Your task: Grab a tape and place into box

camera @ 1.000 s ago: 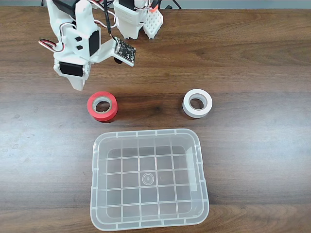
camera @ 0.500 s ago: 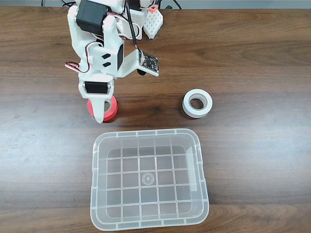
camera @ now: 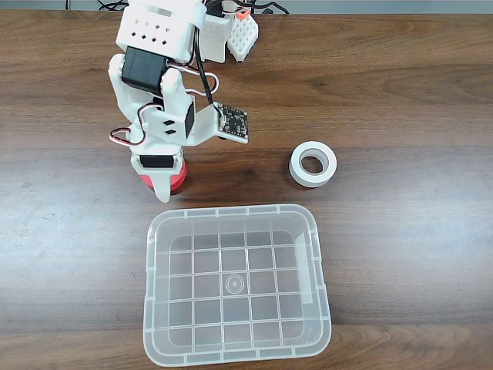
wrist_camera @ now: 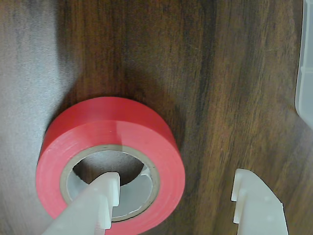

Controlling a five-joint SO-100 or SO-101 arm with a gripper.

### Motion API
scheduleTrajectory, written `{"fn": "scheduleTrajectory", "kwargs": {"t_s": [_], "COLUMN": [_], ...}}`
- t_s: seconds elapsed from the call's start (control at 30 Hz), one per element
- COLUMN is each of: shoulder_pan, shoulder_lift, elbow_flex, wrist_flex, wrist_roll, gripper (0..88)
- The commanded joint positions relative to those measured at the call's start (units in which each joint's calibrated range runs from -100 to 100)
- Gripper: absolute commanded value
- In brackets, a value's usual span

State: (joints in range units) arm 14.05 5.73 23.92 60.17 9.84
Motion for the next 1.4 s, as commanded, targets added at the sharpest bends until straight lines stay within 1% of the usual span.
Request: {"fn": "scheduleTrajectory", "kwargs": {"t_s": [0.0, 0.13, 0.2, 0.3, 0.37, 0.4, 0.7, 0.83, 1.03, 1.17, 1.27, 1.37], "shoulder_pan": [2.0, 2.3, 2.3, 2.3, 2.2, 2.2, 2.1, 1.5, 0.4, -1.2, -2.6, -4.1], "shoulder_lift": [2.0, 4.5, 5.1, 5.2, 5.2, 5.2, 2.1, -4.5, -18.9, -27.1, -30.0, -30.0], "elbow_flex": [-6.3, -6.4, -6.4, -6.4, -6.5, -6.5, -7.4, -7.5, -7.6, -7.7, -11.3, -18.5], "wrist_flex": [-0.8, -0.8, -0.9, -1.0, -1.0, -1.0, 0.4, 4.8, 11.2, 13.7, 17.2, 20.3], "wrist_roll": [0.2, 0.2, 0.2, 0.2, 0.2, 0.2, 0.2, 0.2, 0.2, 0.2, -0.1, -0.3], "gripper": [22.5, 22.4, 20.6, 9.7, 4.9, 4.3, 3.5, 3.5, 3.5, 3.6, 3.5, 3.5]}}
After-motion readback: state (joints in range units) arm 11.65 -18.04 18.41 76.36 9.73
